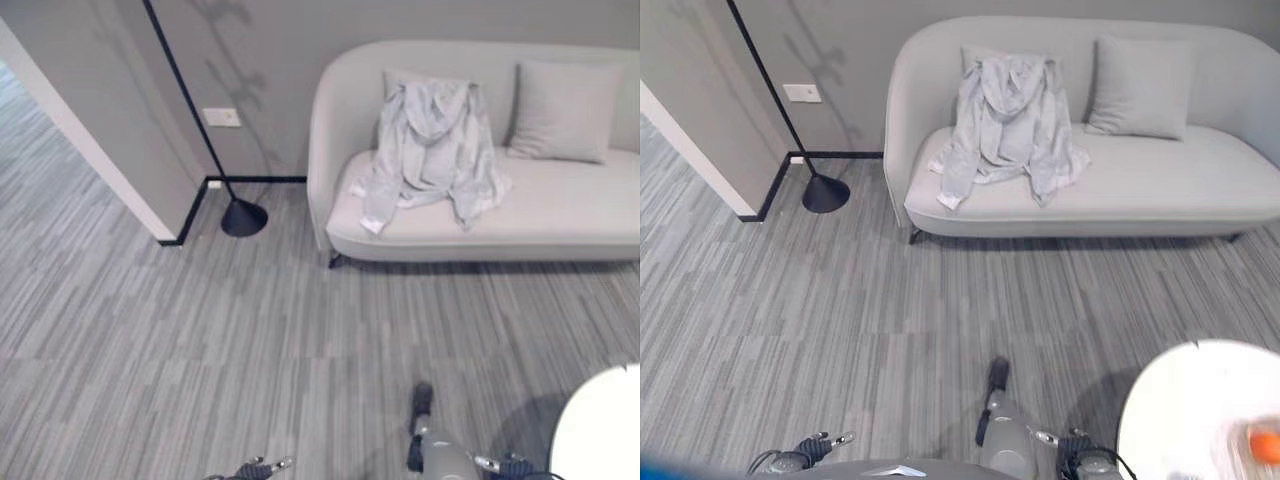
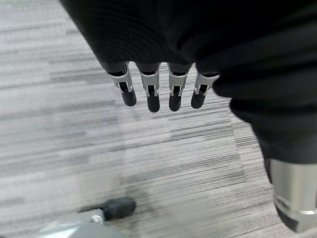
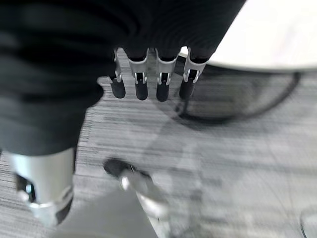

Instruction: Hang the clothes on the sofa on the clothes rack.

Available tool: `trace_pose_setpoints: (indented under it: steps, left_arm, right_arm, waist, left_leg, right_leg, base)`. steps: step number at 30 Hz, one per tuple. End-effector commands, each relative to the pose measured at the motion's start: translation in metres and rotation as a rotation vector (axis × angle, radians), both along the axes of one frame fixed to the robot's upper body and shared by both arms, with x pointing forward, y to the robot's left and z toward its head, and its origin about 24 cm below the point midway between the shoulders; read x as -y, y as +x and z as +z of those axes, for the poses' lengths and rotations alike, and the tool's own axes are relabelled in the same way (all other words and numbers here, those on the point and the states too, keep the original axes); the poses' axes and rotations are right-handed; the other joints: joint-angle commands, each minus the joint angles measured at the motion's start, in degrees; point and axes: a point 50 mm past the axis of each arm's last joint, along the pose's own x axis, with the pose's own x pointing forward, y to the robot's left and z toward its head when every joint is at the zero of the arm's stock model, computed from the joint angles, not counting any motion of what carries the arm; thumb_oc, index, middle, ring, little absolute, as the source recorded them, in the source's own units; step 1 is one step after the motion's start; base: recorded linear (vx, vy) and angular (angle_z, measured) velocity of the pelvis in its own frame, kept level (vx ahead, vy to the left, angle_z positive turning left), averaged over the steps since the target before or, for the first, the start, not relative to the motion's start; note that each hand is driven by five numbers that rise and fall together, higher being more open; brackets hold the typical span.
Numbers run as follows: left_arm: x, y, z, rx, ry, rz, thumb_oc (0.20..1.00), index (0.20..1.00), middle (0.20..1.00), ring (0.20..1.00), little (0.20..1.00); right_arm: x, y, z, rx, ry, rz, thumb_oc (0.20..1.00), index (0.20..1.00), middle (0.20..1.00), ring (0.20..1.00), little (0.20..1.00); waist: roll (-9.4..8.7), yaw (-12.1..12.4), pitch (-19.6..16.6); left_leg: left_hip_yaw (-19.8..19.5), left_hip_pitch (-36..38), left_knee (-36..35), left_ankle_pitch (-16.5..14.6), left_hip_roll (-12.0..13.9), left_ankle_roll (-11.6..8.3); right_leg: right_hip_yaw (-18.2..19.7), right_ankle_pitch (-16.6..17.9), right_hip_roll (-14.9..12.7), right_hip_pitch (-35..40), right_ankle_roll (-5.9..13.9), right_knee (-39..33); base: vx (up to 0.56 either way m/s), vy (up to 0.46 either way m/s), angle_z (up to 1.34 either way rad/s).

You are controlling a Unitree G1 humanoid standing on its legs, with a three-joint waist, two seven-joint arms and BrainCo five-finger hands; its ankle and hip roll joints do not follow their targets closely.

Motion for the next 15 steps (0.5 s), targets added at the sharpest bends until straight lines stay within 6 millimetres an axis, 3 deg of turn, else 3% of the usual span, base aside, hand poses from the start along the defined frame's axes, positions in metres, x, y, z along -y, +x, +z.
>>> trace_pose_setpoints:
  steps: [1, 2, 4, 6, 9, 10, 12, 13, 14, 15]
  left_arm:
    - [-0.009, 0.028, 0.008, 0.078, 0.038, -0.039, 1.000, 1.000, 1.000, 1.000, 1.000]
    - [-0.008, 0.031, 0.009, 0.093, 0.025, -0.033, 1.000, 1.000, 1.000, 1.000, 1.000]
    - [-0.009, 0.034, 0.010, 0.109, 0.015, -0.019, 1.000, 1.000, 1.000, 1.000, 1.000]
    - [-0.010, 0.034, 0.011, 0.117, 0.012, -0.009, 1.000, 1.000, 1.000, 1.000, 1.000]
    - [-0.011, 0.034, 0.011, 0.128, 0.005, 0.012, 1.000, 1.000, 1.000, 1.000, 1.000]
    - [-0.011, 0.036, 0.012, 0.135, 0.003, 0.013, 1.000, 1.000, 1.000, 1.000, 1.000]
    - [-0.004, 0.035, 0.009, 0.122, -0.007, 0.002, 1.000, 1.000, 1.000, 1.000, 1.000]
    - [0.000, 0.036, 0.009, 0.116, -0.009, -0.015, 1.000, 1.000, 1.000, 1.000, 1.000]
    - [0.001, 0.035, 0.008, 0.109, -0.010, -0.019, 1.000, 1.000, 1.000, 1.000, 1.000]
    - [0.001, 0.035, 0.008, 0.110, -0.010, -0.019, 1.000, 1.000, 1.000, 1.000, 1.000]
  right_arm:
    - [0.010, 0.019, 0.008, 0.061, -0.021, 0.022, 1.000, 1.000, 1.000, 1.000, 1.000]
    - [0.012, 0.020, 0.010, 0.067, -0.023, 0.015, 1.000, 1.000, 1.000, 1.000, 1.000]
    - [0.016, 0.018, 0.010, 0.062, -0.028, 0.012, 1.000, 1.000, 1.000, 1.000, 1.000]
    - [0.018, 0.016, 0.010, 0.064, -0.030, 0.002, 1.000, 1.000, 1.000, 1.000, 1.000]
    - [0.022, 0.014, 0.012, 0.065, -0.039, -0.023, 1.000, 1.000, 1.000, 1.000, 1.000]
    - [0.025, 0.015, 0.013, 0.067, -0.046, -0.028, 1.000, 1.000, 1.000, 1.000, 1.000]
    - [0.026, 0.017, 0.014, 0.082, -0.047, -0.029, 1.000, 1.000, 1.000, 1.000, 1.000]
    - [0.024, 0.022, 0.015, 0.103, -0.050, -0.029, 1.000, 1.000, 1.000, 1.000, 1.000]
    - [0.023, 0.025, 0.015, 0.109, -0.048, -0.024, 1.000, 1.000, 1.000, 1.000, 1.000]
    - [0.023, 0.025, 0.015, 0.109, -0.048, -0.024, 1.000, 1.000, 1.000, 1.000, 1.000]
  waist:
    - [1.87, 0.29, 0.97]
    - [2.37, 0.64, 0.54]
    - [1.97, 1.09, 0.54]
    - [1.74, 1.26, 0.70]
    - [1.07, 1.76, 1.10]
    - [0.67, 2.36, 0.88]
    - [0.18, 3.07, 0.87]
    - [-0.04, 3.53, 1.75]
    - [0.17, 4.00, 2.39]
    - [0.16, 4.00, 2.42]
  left_leg:
    - [0.98, -1.56, -1.28, 8.28, 11.80, -6.51]
    - [-0.07, -3.74, 3.52, 13.21, 13.30, -6.92]
    - [-0.55, -6.25, 8.59, 16.82, 13.84, -6.24]
    - [0.19, -6.74, 10.80, 18.40, 14.59, -5.76]
    - [4.89, -8.64, 14.35, 21.46, 16.76, -4.65]
    - [7.14, -10.32, 13.37, 19.15, 16.34, -3.67]
    - [7.04, -14.86, 9.87, 11.92, 11.25, -3.23]
    - [5.89, -20.29, 8.39, 11.98, 6.87, -3.33]
    - [5.64, -22.36, 6.98, 13.14, 4.87, -3.31]
    - [5.64, -22.33, 6.97, 13.14, 4.87, -3.31]
  right_leg:
    - [3.34, -2.23, -2.39, 0.01, 14.44, -1.42]
    - [3.24, -4.62, -0.75, 1.43, 12.87, -1.18]
    - [3.90, -6.36, 0.49, 4.13, 11.26, -1.76]
    - [4.10, -7.39, 1.19, 5.70, 10.57, -2.03]
    - [5.28, -9.74, 2.57, 9.90, 8.98, -2.92]
    - [5.11, -10.99, 2.72, 11.88, 8.71, -3.54]
    - [4.88, -13.32, 2.70, 14.58, 9.14, -4.25]
    - [5.05, -14.11, 3.19, 15.31, 9.29, -4.25]
    - [5.20, -14.29, 3.88, 15.94, 9.25, -4.25]
    - [5.20, -14.29, 3.88, 15.97, 9.26, -4.25]
  base:
    - [0.34, -0.371, -0.23]
    - [0.27, -0.297, -0.22]
    - [0.27, -0.293, -0.22]
    - [0.21, -0.203, -0.15]
    - [0.30, -0.251, 0.18]
    - [0.43, -0.264, -0.10]
    - [0.39, -0.219, -0.04]
    - [0.21, -0.147, 0.13]
    - [0.12, -0.099, 0.17]
    - [0.16, -0.079, 0.06]
